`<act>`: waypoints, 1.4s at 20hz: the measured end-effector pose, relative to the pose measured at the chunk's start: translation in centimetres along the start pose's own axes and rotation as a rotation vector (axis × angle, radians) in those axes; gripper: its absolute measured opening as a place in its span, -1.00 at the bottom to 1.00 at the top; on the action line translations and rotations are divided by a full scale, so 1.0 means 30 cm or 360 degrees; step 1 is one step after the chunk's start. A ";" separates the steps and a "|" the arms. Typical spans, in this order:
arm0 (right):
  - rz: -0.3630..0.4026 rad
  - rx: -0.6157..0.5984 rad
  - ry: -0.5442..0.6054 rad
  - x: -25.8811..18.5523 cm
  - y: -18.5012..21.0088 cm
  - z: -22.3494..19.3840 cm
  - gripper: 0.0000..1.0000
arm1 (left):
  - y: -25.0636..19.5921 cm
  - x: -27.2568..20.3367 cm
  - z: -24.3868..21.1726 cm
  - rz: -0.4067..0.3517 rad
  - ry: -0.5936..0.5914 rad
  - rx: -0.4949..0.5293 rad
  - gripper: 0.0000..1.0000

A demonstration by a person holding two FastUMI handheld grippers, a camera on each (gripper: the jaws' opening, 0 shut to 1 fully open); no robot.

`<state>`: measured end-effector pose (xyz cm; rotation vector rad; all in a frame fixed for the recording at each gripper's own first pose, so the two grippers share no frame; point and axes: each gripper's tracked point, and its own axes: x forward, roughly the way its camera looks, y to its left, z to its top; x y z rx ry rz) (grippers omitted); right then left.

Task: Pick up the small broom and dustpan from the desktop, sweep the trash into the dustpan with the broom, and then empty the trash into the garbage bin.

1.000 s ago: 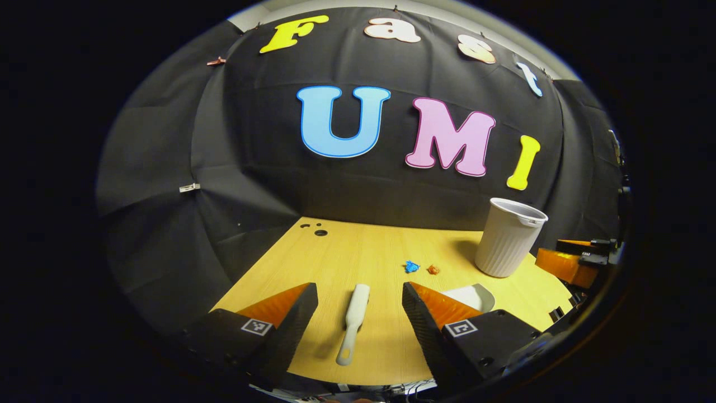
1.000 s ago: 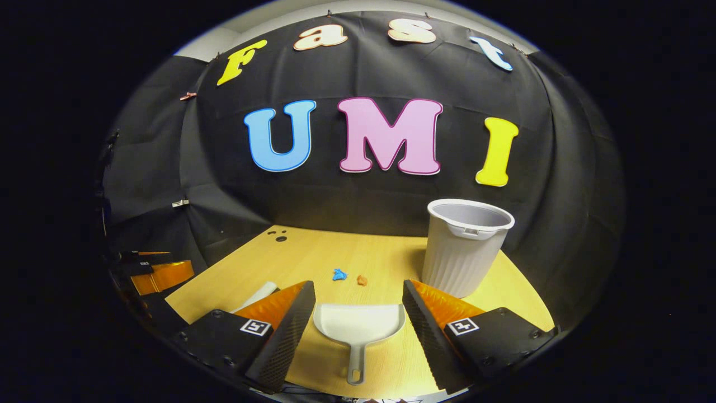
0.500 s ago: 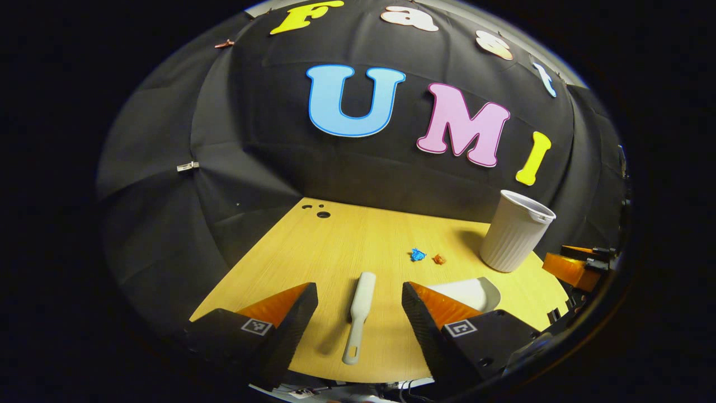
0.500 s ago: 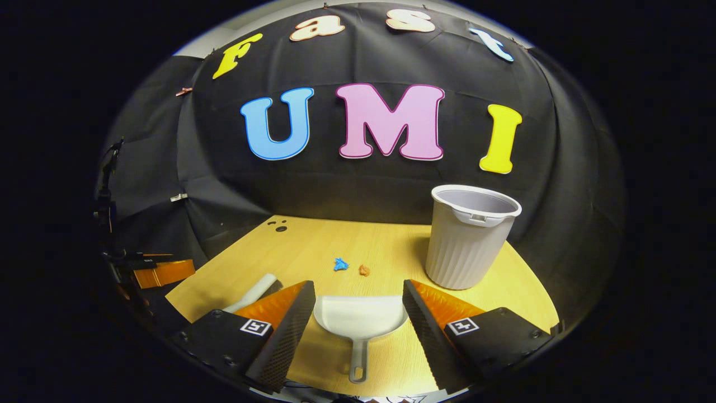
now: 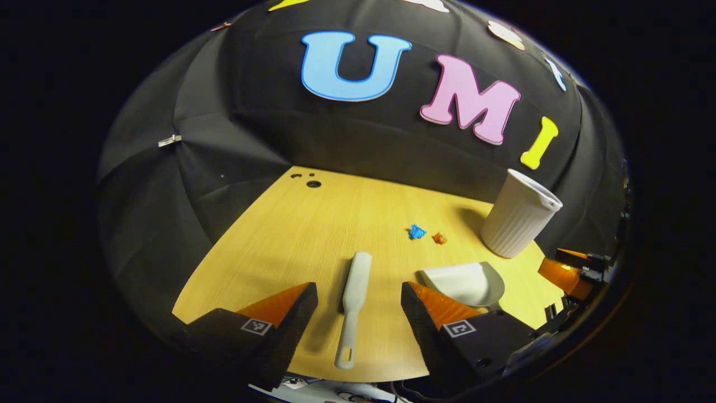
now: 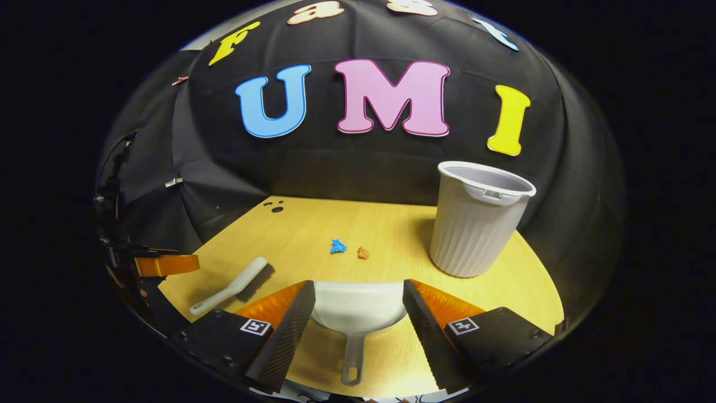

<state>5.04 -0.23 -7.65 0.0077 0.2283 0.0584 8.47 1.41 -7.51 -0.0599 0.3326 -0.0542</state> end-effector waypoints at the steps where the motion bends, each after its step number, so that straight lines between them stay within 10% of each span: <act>1: 0.0005 0.0004 0.0019 0.011 -0.002 -0.008 0.96 | 0.001 0.028 -0.013 0.0000 0.0042 0.0027 0.90; 13: 0.0042 0.0149 0.0207 0.091 -0.055 -0.128 0.98 | 0.023 0.305 -0.266 0.0041 0.0660 0.0214 0.90; 28: 0.0030 0.0200 0.0328 0.141 -0.093 -0.205 0.98 | 0.046 0.418 -0.377 0.0105 0.0863 0.0273 0.46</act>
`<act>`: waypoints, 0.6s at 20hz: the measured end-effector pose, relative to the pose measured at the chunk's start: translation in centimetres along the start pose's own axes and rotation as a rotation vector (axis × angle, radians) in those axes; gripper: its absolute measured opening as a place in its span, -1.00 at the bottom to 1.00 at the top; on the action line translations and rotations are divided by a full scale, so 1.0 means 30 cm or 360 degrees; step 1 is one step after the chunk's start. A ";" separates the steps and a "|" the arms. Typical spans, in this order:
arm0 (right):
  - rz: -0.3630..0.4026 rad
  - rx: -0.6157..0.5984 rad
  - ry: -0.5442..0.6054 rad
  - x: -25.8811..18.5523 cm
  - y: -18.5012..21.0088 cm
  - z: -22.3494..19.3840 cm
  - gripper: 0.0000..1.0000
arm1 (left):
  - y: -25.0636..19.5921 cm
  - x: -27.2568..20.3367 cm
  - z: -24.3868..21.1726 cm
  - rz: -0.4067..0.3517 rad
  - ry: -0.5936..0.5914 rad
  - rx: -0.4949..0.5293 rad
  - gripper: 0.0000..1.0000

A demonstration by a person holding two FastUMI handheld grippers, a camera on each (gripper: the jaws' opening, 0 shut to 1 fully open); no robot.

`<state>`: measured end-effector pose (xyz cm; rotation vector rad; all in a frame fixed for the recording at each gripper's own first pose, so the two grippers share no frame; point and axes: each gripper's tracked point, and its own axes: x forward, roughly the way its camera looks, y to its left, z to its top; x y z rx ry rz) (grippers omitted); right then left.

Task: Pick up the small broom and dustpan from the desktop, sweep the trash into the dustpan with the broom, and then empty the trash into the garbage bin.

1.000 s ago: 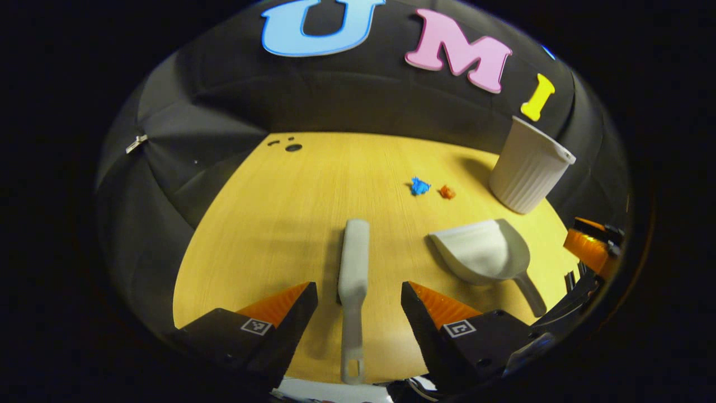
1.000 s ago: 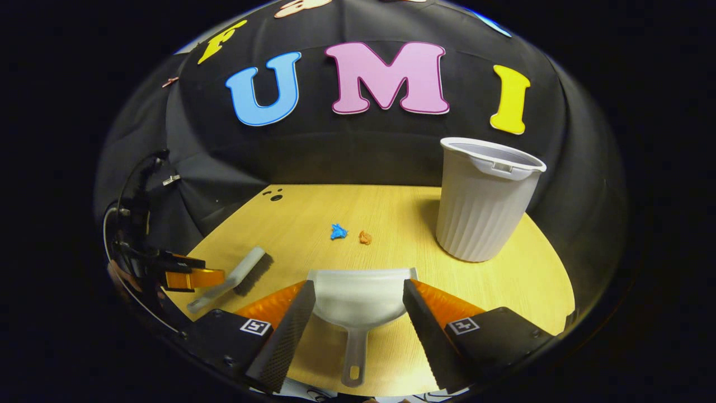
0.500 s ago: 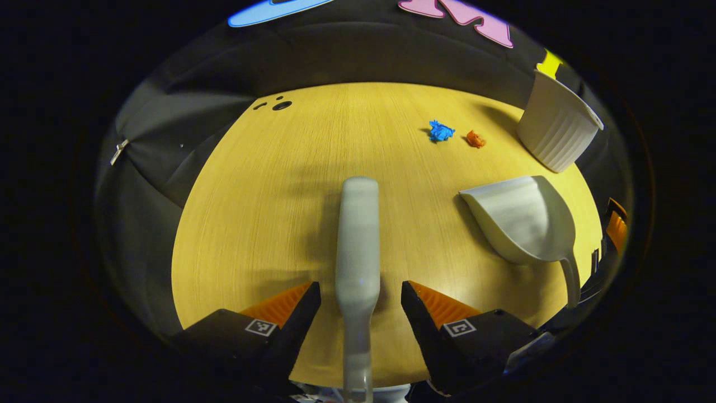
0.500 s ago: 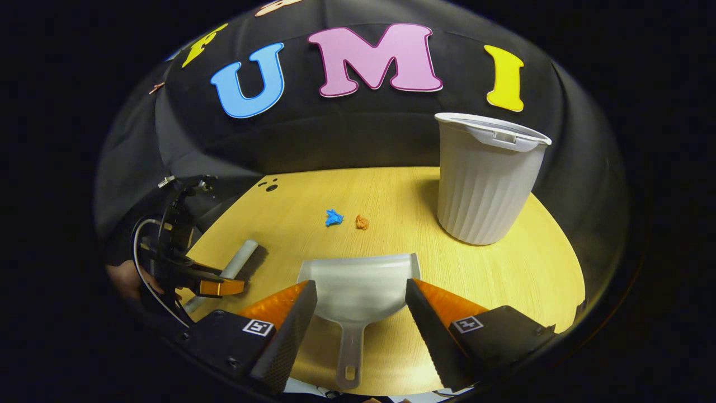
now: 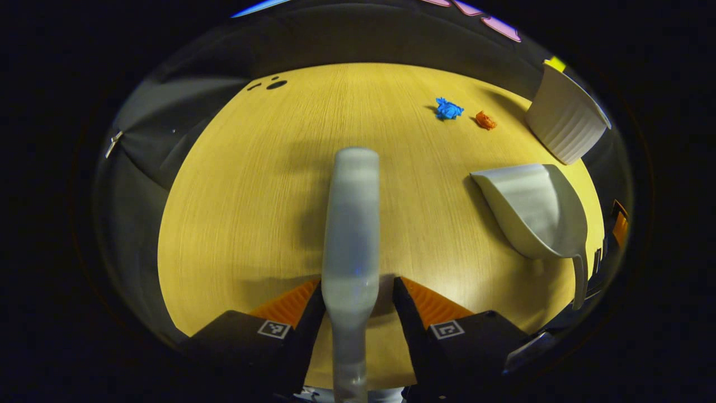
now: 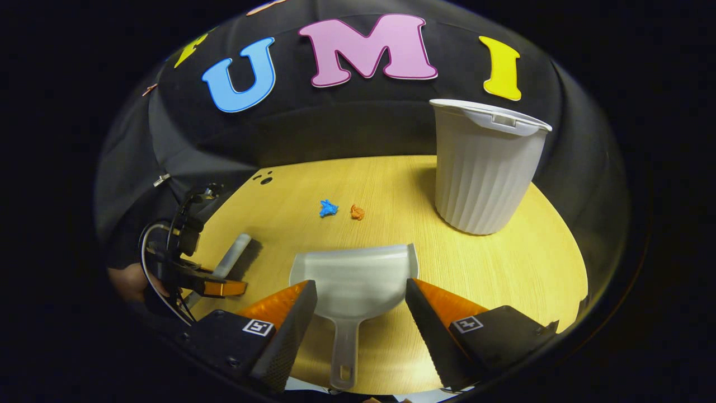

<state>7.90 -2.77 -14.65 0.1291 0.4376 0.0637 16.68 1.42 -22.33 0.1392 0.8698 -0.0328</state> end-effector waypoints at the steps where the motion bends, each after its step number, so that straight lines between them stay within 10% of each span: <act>1: 0.0000 0.0001 0.0007 -0.001 0.002 -0.005 0.98 | -0.003 -0.002 0.015 0.0000 -0.0024 0.0008 0.48; 6: 0.0010 -0.0018 0.0043 -0.031 0.024 -0.037 0.98 | 0.006 0.001 0.017 0.0010 -0.0083 -0.0011 -0.19; 12: 0.0022 -0.0055 0.0092 -0.084 0.046 -0.072 0.98 | -0.018 -0.014 -0.013 -0.0039 -0.0141 -0.0030 -0.48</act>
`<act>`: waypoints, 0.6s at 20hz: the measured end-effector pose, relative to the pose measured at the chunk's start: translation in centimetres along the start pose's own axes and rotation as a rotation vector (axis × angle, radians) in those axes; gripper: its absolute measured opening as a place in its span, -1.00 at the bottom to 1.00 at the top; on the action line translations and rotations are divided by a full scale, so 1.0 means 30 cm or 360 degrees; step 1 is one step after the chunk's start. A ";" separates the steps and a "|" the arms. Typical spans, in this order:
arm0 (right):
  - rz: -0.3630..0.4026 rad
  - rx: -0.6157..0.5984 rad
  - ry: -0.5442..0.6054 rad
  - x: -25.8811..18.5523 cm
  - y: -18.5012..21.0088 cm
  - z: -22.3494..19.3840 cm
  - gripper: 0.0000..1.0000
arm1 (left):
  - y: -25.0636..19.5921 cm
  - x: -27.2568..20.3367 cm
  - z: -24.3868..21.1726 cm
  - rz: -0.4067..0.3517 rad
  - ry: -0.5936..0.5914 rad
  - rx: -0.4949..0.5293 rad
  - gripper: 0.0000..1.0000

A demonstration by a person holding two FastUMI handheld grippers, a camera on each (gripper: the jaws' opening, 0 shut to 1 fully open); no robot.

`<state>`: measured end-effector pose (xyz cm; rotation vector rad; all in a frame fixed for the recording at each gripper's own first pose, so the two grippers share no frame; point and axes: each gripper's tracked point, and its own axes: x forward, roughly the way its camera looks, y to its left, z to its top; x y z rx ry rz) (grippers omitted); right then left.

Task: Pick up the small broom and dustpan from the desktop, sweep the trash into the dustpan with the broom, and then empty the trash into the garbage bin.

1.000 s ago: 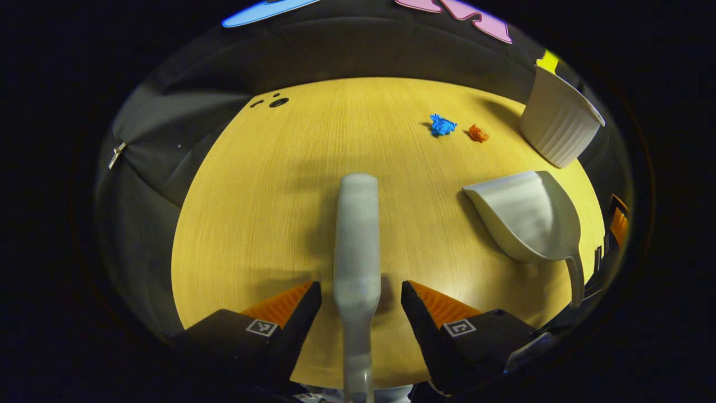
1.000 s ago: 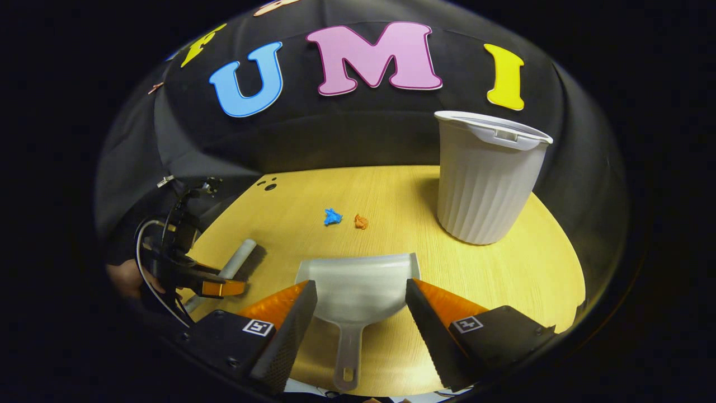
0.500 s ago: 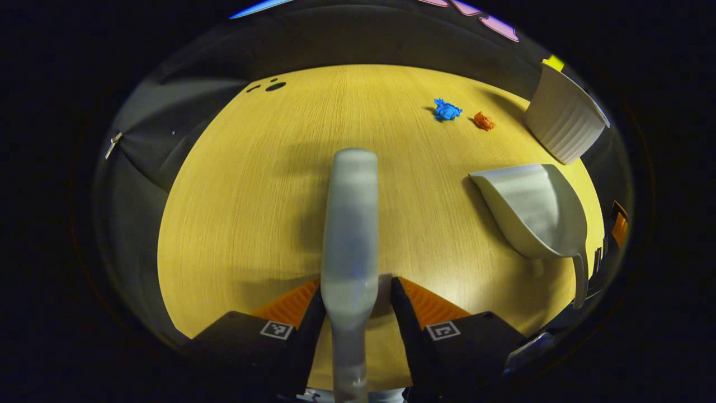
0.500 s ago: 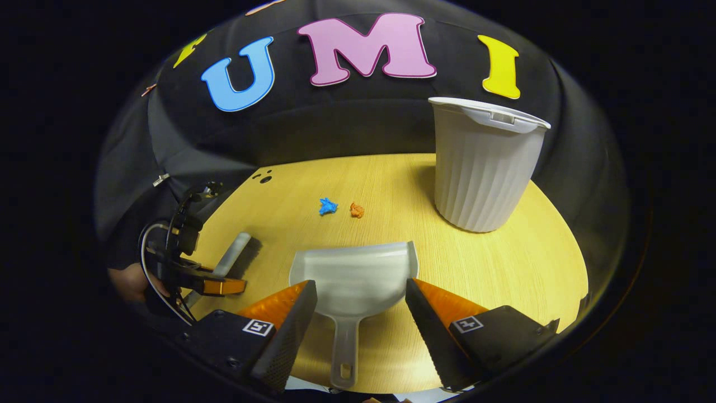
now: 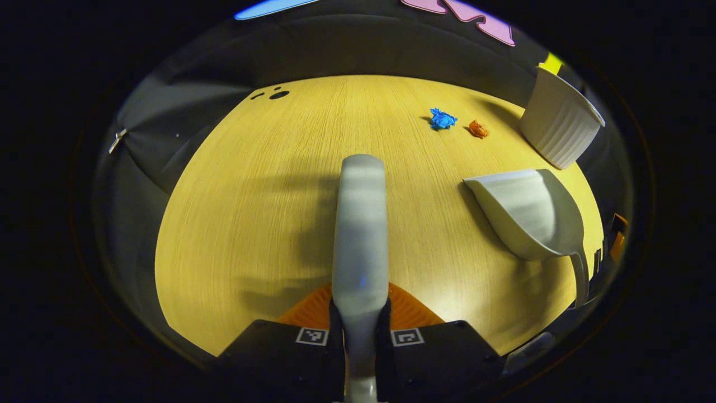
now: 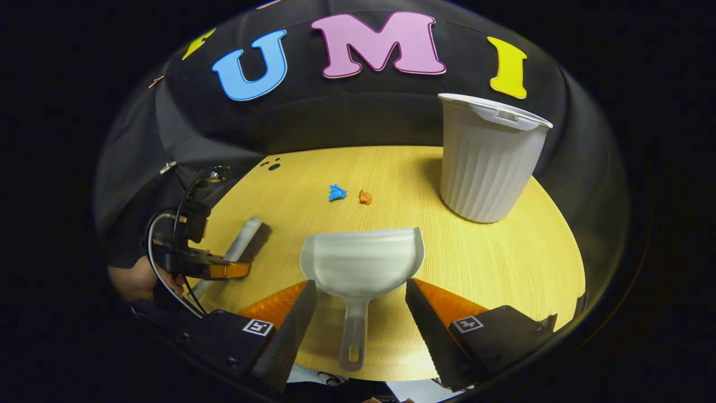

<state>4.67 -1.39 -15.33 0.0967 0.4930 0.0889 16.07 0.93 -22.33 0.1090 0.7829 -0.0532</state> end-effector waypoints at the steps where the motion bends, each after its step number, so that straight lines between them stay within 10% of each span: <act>1: 0.0002 0.0003 0.0011 -0.011 0.004 -0.007 0.98 | 0.002 -0.015 -0.009 -0.0007 -0.0018 -0.0005 -0.50; 12: -0.0102 0.0069 0.0184 -0.008 0.017 -0.112 0.98 | 0.067 -0.297 -0.108 -0.0022 -0.0274 -0.0100 -0.51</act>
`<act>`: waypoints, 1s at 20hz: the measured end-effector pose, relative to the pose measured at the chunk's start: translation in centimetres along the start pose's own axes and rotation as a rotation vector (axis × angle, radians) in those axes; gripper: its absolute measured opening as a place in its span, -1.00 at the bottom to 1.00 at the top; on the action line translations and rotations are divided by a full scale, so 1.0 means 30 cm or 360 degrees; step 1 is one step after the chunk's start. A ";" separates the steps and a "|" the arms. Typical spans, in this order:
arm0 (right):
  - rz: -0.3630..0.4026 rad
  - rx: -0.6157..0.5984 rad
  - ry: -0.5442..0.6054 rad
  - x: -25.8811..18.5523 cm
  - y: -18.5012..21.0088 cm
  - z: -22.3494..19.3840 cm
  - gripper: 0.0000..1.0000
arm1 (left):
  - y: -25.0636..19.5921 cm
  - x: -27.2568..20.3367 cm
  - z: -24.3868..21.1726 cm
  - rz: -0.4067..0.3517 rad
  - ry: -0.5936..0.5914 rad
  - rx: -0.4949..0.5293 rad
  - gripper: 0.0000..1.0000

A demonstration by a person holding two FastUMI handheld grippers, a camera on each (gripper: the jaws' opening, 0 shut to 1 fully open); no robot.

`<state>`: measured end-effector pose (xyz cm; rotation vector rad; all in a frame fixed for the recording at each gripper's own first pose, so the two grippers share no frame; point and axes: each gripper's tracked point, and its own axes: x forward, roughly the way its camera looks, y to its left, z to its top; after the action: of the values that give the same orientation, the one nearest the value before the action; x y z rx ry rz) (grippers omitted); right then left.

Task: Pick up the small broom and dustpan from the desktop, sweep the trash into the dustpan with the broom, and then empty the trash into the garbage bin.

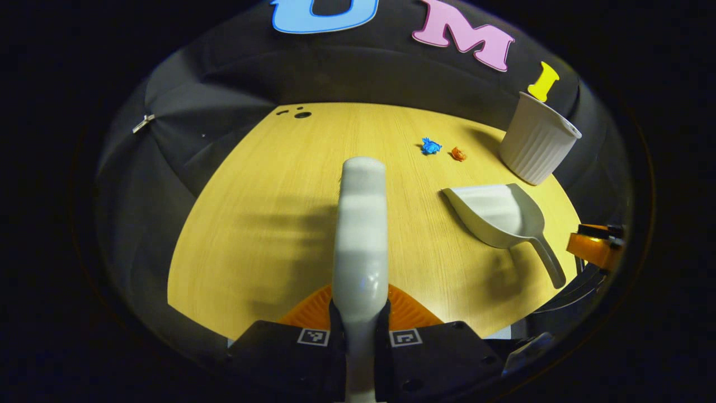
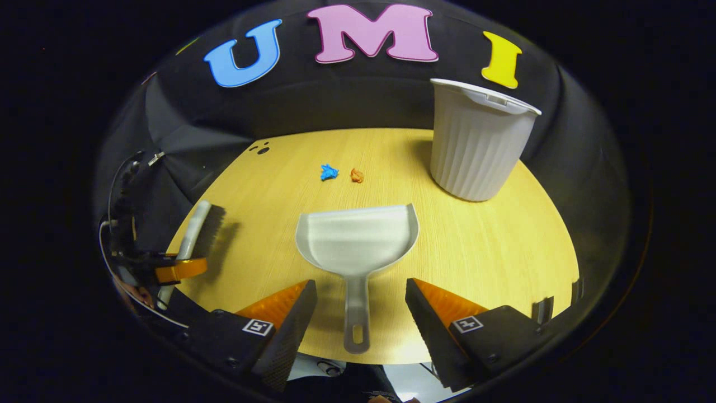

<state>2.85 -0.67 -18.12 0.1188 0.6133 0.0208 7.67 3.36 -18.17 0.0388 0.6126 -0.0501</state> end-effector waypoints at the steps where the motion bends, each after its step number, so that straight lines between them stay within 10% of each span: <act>1: -0.0002 0.0021 0.0038 0.018 0.004 -0.016 0.98 | 0.005 -0.023 -0.014 -0.0010 -0.0012 -0.0026 -0.51; 16: -0.0141 0.0035 0.0368 0.300 -0.019 -0.136 0.95 | 0.123 -0.113 -0.091 0.0062 -0.0003 -0.0183 -0.51; 20: -0.0136 -0.0010 0.0444 0.333 -0.014 -0.167 0.23 | 0.102 -0.090 -0.021 0.0042 -0.0027 -0.0187 -0.51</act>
<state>8.14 -0.01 -27.95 0.0841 0.8962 -0.0443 5.27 6.54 -17.07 -0.0675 0.5973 0.0112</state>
